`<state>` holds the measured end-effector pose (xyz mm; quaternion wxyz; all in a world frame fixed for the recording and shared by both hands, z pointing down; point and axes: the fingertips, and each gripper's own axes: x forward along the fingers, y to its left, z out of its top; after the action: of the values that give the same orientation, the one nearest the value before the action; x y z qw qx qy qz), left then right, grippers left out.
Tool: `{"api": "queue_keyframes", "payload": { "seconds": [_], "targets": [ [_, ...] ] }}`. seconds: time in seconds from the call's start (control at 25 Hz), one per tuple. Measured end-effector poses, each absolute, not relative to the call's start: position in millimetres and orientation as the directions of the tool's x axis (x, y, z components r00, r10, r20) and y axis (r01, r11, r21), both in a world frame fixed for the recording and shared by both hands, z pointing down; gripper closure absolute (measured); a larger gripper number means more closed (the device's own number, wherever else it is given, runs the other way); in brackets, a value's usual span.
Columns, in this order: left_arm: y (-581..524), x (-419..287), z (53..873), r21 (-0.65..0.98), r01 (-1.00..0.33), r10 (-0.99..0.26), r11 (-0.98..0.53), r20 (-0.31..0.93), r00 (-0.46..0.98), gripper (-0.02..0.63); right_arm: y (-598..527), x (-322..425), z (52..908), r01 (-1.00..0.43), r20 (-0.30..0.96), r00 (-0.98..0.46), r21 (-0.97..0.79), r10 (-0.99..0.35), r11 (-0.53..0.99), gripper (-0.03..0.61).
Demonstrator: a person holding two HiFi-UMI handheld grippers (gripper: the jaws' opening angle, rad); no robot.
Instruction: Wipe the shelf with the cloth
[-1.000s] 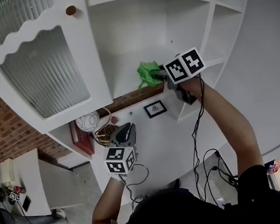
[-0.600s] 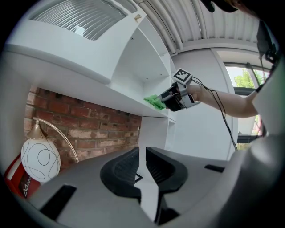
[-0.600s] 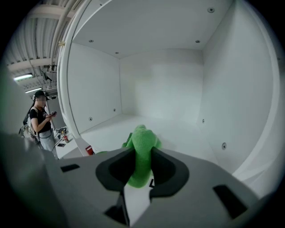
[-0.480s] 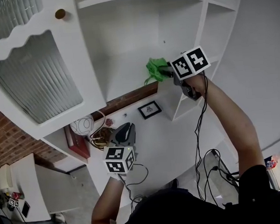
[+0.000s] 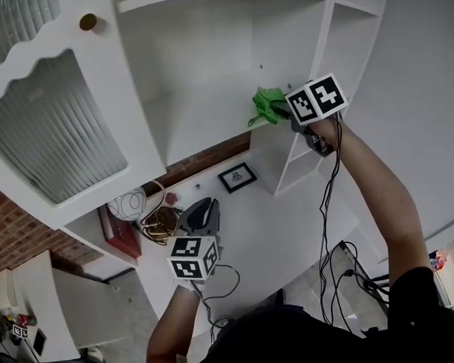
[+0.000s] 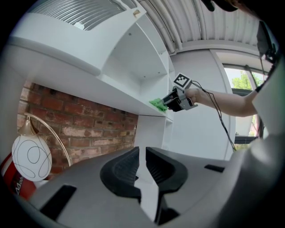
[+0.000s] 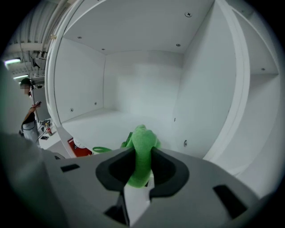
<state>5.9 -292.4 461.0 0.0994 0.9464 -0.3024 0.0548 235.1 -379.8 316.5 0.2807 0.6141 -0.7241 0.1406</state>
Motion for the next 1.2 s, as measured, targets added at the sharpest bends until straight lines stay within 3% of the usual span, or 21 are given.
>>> {"api": "queue_keyframes", "payload": {
  "seconds": [0.48,0.88,1.2],
  "targets": [
    [-292.4,20.0,465.9,0.167,-0.569,-0.545,-0.805,0.169,0.821,0.568,-375.1,267.5,314.8,-0.899,0.559,0.117,0.411,-0.821,0.152,0.489],
    [-292.8,31.5,468.3,0.180,-0.563,-0.539,-0.807,0.166,0.826,0.568,-373.6,280.0,317.3,-0.634,0.446,0.344,0.759,-0.826,0.146,0.491],
    [-291.9,34.2,468.9,0.180,-0.569,-0.545,-0.802,0.171,0.821,0.568,-371.6,283.2,314.2,-0.356,0.298,0.447,0.924,-0.844,0.138,0.489]
  ]
}}
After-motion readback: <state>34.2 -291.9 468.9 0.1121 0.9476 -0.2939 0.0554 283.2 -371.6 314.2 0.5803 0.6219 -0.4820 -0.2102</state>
